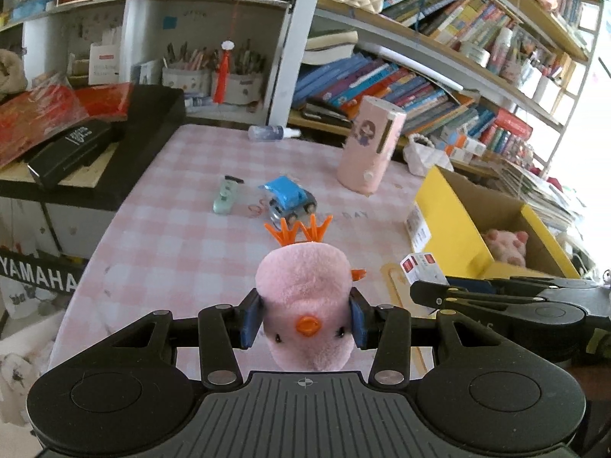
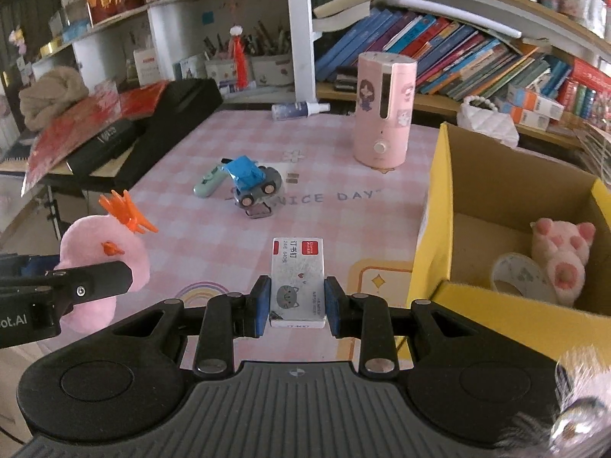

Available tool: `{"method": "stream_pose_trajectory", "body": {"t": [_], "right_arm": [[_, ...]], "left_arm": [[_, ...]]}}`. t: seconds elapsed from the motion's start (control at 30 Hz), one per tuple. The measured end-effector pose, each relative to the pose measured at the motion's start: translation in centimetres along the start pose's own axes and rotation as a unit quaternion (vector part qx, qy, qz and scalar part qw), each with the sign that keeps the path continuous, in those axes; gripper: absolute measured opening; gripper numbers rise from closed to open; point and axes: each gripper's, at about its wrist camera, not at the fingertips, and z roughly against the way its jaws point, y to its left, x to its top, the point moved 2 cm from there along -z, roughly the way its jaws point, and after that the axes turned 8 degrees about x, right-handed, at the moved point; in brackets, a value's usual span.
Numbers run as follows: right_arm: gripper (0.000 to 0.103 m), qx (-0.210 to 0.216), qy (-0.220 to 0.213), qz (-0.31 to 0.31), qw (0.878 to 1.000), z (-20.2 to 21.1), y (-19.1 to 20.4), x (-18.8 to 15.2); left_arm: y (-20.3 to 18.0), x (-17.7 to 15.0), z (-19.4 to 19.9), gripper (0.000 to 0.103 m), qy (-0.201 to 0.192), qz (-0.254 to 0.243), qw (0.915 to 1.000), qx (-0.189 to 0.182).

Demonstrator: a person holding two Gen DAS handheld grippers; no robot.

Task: Organize objects
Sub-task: 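Lift the chick with the left tool while the right tool lifts the white card box, then carry the chick and white card box toward the yellow box with both tools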

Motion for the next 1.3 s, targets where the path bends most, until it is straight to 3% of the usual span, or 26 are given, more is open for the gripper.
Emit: {"method": "stream_pose_trajectory", "body": {"t": [0.67,0.97,1.3], "right_arm": [[0.028,-0.045,0.01,-0.061,0.997,6.2,0.8,-7.5],[0.028,-0.078,0.006,-0.114,0.99,9.1,-0.7,-11.1],[0.028,-0.132,-0.013,-0.175,0.976,12.7,-3.0,-14.0]], "left_arm": [[-2.5,-5.2,4.4,0.044,0.024,-0.055,0.997,-0.049],[-5.5,-7.1,5.0,0.044,0.039,-0.105,0.9896,-0.091],[-9.3,-7.9,5.2,0.044,0.04,-0.162,0.9758,-0.141]]}}
